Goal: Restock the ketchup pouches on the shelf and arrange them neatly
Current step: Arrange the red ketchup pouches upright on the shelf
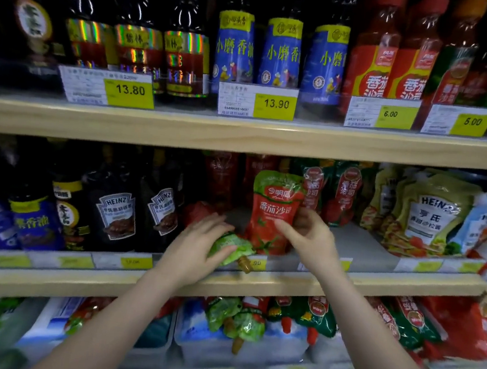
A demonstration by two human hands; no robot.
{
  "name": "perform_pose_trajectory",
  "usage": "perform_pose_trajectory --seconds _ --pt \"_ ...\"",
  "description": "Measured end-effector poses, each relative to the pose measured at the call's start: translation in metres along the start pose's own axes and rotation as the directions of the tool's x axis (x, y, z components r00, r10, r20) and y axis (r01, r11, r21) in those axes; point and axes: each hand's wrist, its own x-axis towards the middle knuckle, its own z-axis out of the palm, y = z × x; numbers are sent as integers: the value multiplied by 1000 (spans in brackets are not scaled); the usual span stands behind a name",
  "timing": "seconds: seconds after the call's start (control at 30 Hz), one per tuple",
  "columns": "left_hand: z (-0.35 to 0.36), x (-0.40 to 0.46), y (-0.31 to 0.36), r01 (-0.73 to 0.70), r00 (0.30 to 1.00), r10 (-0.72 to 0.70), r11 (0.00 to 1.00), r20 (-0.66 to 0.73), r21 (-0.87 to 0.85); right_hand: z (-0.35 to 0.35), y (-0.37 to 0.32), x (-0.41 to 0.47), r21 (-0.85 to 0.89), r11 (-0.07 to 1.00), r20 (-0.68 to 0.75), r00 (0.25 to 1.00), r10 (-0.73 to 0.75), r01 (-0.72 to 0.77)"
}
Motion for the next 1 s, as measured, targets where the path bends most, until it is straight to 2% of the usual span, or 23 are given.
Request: perform_pose_trajectory --seconds 0.1,0.17,0.23,0.4,0.63,1.0 --pt "-2 -7 -1 -4 1000 4 998 6 66 10 7 -6 -272 962 54 997 53 -37" --pt "1 -8 -1 21 1000 -20 996 -14 85 17 9 -4 -401 916 16 1000 13 -6" --pt "3 -7 -1 40 999 -37 995 -31 94 22 11 3 -375 927 -5 1000 -21 18" --pt "5 -7 0 41 999 -38 995 -34 94 27 9 37 -217 976 59 998 32 -19" --pt "6 -8 0 41 999 -38 994 -34 101 41 15 67 -280 959 0 1000 30 -29" --pt "4 -9 0 48 999 -47 994 -14 93 41 14 62 -249 968 -33 999 29 -37"
